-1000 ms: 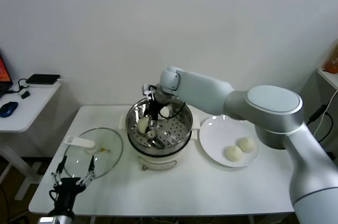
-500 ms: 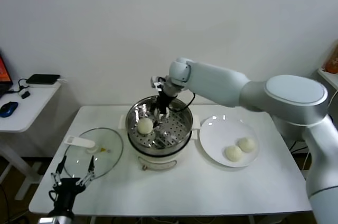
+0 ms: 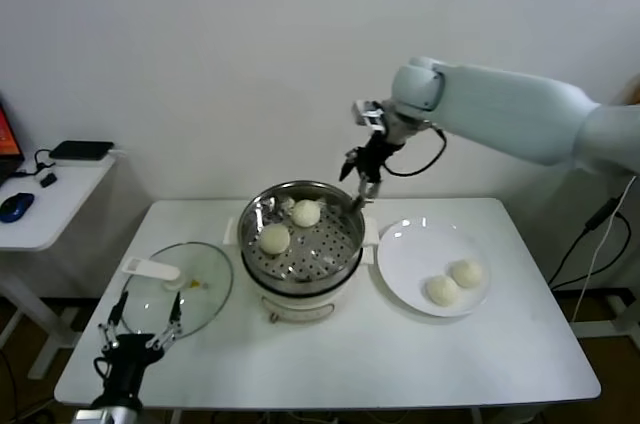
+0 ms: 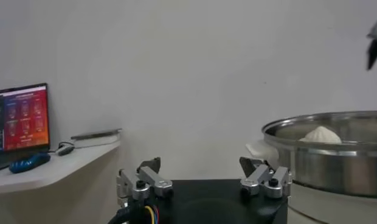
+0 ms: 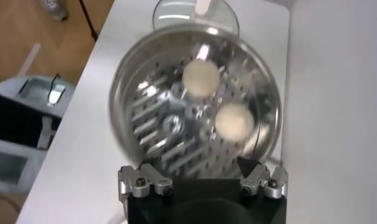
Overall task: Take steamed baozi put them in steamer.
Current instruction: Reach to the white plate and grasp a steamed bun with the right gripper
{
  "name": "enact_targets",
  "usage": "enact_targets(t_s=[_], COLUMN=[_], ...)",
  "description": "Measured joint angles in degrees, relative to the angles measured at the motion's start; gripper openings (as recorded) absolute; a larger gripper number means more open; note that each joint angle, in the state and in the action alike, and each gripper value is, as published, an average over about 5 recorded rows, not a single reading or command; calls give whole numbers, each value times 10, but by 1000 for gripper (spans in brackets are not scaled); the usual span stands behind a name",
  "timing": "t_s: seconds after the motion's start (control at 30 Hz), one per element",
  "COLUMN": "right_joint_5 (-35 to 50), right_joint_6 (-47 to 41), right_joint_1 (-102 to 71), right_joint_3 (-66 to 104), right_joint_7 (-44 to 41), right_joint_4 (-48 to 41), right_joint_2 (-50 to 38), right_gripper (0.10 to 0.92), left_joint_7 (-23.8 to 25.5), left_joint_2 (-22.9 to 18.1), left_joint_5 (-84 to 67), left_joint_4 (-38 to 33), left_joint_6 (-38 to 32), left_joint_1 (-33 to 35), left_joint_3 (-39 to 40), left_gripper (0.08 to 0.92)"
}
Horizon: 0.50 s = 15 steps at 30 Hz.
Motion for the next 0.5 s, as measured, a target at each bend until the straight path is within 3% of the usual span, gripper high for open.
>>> enact_targets(t_s=[0.5], right_joint_5=[-148], right_joint_6=[24], right_joint_1=[-49], right_joint_3=[16], right_joint_7=[-24], right_joint_4=[36], right_joint_2=[-130], right_gripper=[823], left_joint_7=[2], left_joint_2=[-3], left_joint_5=[-6], left_joint_4=[-7], left_joint_6=[0], left_joint_1=[6], left_joint_3=[2], left_gripper=[823])
